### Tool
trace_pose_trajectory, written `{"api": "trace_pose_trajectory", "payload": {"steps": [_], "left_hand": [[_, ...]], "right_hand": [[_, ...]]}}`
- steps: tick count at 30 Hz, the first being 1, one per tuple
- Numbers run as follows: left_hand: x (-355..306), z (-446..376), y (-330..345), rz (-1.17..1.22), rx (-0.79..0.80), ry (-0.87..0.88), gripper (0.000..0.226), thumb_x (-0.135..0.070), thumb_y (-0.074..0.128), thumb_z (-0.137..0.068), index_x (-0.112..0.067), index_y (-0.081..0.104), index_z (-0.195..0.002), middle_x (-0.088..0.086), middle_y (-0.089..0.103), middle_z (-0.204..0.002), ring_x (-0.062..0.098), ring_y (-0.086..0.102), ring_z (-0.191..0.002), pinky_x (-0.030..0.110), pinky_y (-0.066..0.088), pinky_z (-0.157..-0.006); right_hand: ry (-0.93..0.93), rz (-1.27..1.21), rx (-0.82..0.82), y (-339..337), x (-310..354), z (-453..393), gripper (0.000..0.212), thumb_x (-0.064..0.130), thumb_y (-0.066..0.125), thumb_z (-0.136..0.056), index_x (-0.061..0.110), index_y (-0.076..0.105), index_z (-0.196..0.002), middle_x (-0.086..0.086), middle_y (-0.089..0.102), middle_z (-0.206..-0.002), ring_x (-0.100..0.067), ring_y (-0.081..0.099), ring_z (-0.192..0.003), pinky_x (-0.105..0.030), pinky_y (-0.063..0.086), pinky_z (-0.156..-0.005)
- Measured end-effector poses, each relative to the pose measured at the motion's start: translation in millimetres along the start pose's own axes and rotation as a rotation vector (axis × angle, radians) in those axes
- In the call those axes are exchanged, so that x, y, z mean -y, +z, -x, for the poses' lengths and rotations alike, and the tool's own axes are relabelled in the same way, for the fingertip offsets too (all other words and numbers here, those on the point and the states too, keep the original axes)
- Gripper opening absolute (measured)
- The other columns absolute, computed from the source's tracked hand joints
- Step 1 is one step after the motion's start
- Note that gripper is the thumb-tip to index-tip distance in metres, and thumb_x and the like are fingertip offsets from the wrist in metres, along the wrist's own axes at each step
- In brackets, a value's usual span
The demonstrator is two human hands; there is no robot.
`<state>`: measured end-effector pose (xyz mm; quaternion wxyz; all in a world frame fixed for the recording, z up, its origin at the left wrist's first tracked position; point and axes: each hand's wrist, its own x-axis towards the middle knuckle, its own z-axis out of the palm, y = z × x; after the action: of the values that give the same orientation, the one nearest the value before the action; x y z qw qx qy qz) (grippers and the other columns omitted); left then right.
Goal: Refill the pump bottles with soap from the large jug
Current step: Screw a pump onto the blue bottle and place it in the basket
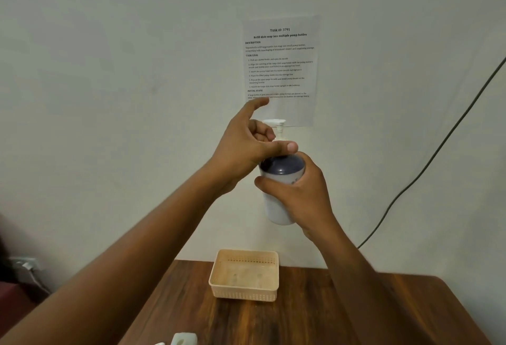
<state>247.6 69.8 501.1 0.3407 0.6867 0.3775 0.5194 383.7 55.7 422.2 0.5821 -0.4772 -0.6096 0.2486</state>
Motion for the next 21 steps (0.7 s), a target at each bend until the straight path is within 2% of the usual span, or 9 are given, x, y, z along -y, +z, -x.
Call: {"api": "trace_pose_trajectory", "payload": {"steps": [3,7,10,13,15,19,21], "left_hand": [[-1,1,1,-0.029,-0.005,0.015,0.105,-0.011,0.096,-0.07,-0.031,0.039,-0.156,0.002,0.069,-0.085,0.015,0.071,-0.078,0.034,0.065,-0.087],[-7,-2,-6,0.057,0.152,-0.024,0.1,0.012,0.078,-0.083,-0.028,0.029,-0.161,0.014,0.079,-0.099,0.027,0.079,-0.099,0.041,0.062,-0.096],[-8,-5,-12,0.116,0.315,-0.058,0.096,0.018,0.063,-0.092,-0.026,0.018,-0.165,0.018,0.078,-0.114,0.028,0.075,-0.111,0.032,0.058,-0.099],[-7,-6,-17,0.133,0.395,-0.065,0.097,0.016,0.061,-0.095,-0.03,0.012,-0.166,0.016,0.075,-0.124,0.028,0.073,-0.117,0.028,0.057,-0.099],[-7,-5,-16,0.112,0.341,-0.051,0.099,0.008,0.071,-0.092,-0.033,0.016,-0.165,0.01,0.075,-0.124,0.024,0.073,-0.112,0.03,0.058,-0.096],[-5,0,-2,-0.029,0.083,0.021,0.097,-0.019,0.092,-0.077,-0.033,0.037,-0.156,0.002,0.065,-0.094,0.013,0.067,-0.083,0.028,0.063,-0.084],[-3,2,3,-0.07,0.027,0.038,0.098,-0.023,0.095,-0.072,-0.032,0.042,-0.153,-0.003,0.063,-0.085,0.007,0.064,-0.076,0.025,0.062,-0.078]], "right_hand": [[0.004,0.001,0.006,-1,0,0,0.064,0.044,0.087,-0.067,0.04,0.046,-0.117,0.023,0.056,-0.103,-0.008,0.059,-0.093,-0.018,0.046,-0.072],[0.045,-0.065,0.03,-6,-3,1,0.066,0.041,0.089,-0.067,0.036,0.052,-0.121,0.017,0.061,-0.107,-0.011,0.063,-0.091,-0.023,0.051,-0.069],[0.054,-0.103,0.06,-9,-4,2,0.067,0.039,0.089,-0.068,0.034,0.053,-0.124,0.014,0.063,-0.11,-0.014,0.064,-0.093,-0.028,0.056,-0.072],[0.057,-0.112,0.065,-9,-5,3,0.067,0.038,0.089,-0.069,0.033,0.053,-0.125,0.011,0.064,-0.112,-0.015,0.064,-0.095,-0.03,0.057,-0.075],[0.047,-0.1,0.061,-8,-4,2,0.066,0.039,0.088,-0.069,0.034,0.052,-0.125,0.012,0.063,-0.112,-0.014,0.064,-0.094,-0.026,0.055,-0.072],[0.017,-0.058,0.058,-7,0,1,0.061,0.042,0.087,-0.069,0.041,0.05,-0.117,0.018,0.061,-0.106,-0.01,0.063,-0.091,-0.019,0.05,-0.068],[0.004,-0.056,0.06,-7,3,1,0.058,0.043,0.087,-0.067,0.043,0.051,-0.112,0.02,0.062,-0.103,-0.008,0.064,-0.089,-0.02,0.051,-0.068]]}}
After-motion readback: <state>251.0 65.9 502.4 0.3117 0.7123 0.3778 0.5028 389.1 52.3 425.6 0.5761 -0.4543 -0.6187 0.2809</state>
